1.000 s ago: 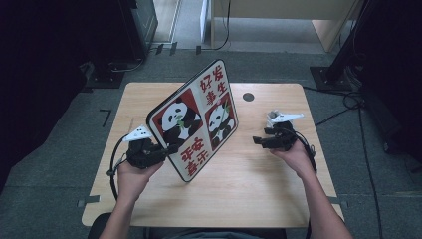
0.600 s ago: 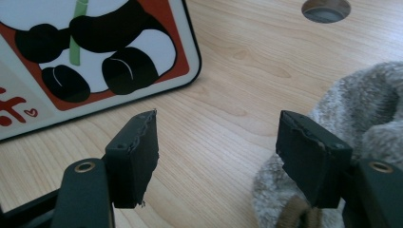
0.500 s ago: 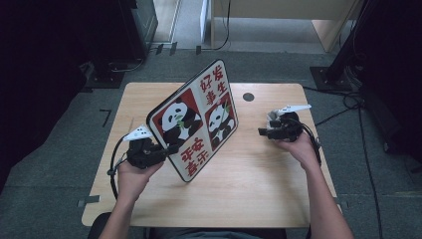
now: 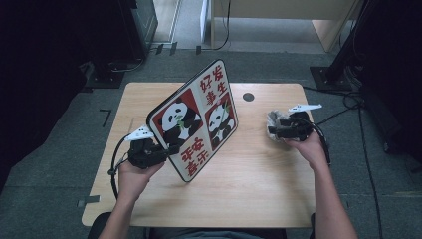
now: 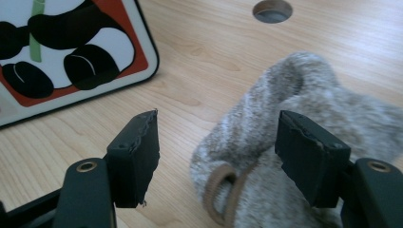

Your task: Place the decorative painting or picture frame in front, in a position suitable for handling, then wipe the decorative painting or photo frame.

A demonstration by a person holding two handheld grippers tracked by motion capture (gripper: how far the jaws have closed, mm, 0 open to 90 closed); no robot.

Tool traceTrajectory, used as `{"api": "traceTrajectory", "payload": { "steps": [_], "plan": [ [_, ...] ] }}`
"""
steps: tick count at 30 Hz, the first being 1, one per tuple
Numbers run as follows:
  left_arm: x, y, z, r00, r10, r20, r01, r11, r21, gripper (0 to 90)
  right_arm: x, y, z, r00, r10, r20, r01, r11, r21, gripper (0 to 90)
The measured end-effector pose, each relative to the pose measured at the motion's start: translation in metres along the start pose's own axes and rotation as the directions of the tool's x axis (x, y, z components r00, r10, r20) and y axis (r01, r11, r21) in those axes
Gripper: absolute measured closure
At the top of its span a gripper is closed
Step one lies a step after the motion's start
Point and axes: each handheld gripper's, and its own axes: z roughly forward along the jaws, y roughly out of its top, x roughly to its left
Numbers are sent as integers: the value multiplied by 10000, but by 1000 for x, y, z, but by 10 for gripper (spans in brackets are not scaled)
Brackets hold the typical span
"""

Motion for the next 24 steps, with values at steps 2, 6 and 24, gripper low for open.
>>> {"api": "traceTrajectory", "payload": {
  "steps": [2, 6, 24],
  "plan": [
    [1, 0, 0, 10000, -21, 44, 21, 10000, 5, 762, -4, -1, -4, 9998, 15, 181, -13, 9999, -139, 321],
    [1, 0, 0, 9999, -81, 70, 81, 10000, 6, 763, -12, -3, -7, 9992, 203, 349, -197, 9996, -182, 321],
    [-1, -1, 1, 9999, -98, -68, 98, 10000, -7, 767, -34, -12, -20, 9938, 758, 811, -717, 9961, -515, 315]
  ]
}}
